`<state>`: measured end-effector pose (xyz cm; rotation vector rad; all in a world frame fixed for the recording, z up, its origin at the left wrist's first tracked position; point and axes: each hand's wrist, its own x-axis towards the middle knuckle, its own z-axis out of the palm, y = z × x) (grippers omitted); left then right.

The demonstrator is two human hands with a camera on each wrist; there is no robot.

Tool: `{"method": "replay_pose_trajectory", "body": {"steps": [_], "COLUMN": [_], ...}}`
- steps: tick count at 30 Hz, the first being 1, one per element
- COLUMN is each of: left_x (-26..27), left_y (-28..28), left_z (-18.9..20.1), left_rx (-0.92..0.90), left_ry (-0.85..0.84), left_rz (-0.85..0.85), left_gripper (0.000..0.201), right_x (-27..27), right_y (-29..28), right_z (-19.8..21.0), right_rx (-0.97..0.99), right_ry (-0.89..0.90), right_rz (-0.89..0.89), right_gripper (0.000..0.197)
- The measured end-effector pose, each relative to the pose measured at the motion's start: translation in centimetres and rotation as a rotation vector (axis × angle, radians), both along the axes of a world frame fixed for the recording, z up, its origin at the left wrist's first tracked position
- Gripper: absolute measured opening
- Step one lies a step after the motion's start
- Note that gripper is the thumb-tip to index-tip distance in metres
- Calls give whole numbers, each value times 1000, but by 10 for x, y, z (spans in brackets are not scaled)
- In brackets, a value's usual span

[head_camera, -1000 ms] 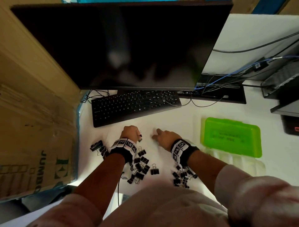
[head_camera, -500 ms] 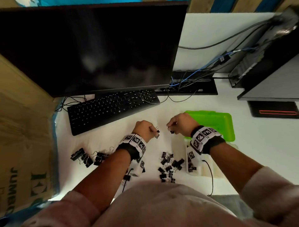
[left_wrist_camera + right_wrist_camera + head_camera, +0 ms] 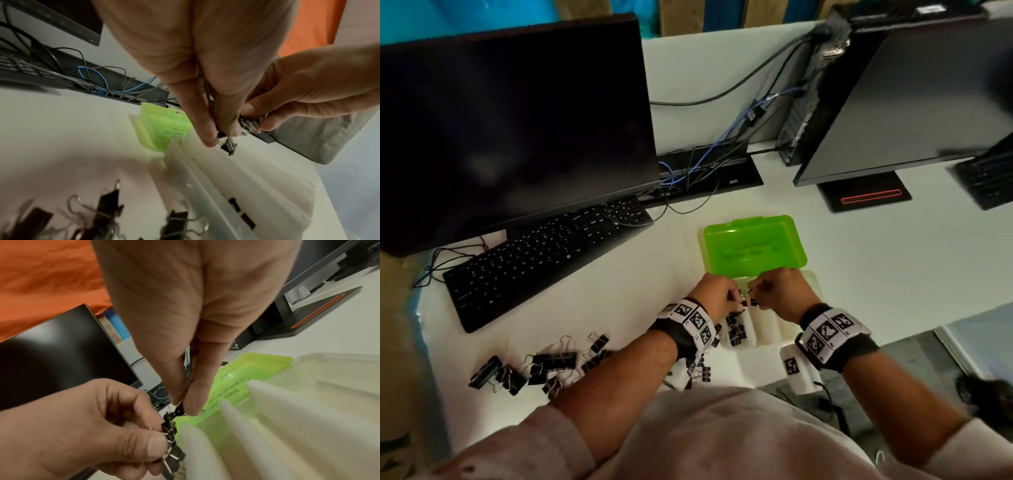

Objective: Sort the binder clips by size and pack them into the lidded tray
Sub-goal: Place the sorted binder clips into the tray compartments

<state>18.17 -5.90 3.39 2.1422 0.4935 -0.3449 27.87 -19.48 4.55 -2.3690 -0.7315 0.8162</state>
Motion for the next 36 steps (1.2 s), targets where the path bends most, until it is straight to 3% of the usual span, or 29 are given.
{"method": "replay_pose_trajectory", "body": {"steps": [8, 14, 20, 24, 28, 31, 34, 36], "left_x": [-5, -11, -15, -17, -18, -18, -24, -36], "left_y": [-18, -19, -15, -12, -12, -12, -2, 11], "left_z": [-14, -11, -12, -16, -21, -23, -20, -18], "left_rx": [85, 63, 84, 120, 133, 160, 137, 146], "left_ry": [18, -5, -3, -10, 29, -1, -60, -66], "left_rz": [116, 91, 81, 109, 86, 27, 38, 82], "left_gripper": [4, 19, 33, 39, 38, 38, 40, 45], "right_x": [-15, -40, -53, -48, -39, -38, -48, -59], "right_y": [-6, -3, -3, -6, -5, 0, 9, 15], "right_z": [7, 7, -7, -6, -10, -10, -6, -7], "right_rx": [16, -84, -173, -143, -128, -132, -106, -104], "right_ry": [-38, -103, -182, -292, -276, -289, -347, -264], "right_rz": [37, 323, 599, 449, 271, 314, 479, 574], "right_gripper": [9, 10, 23, 29, 27, 27, 22, 25]}}
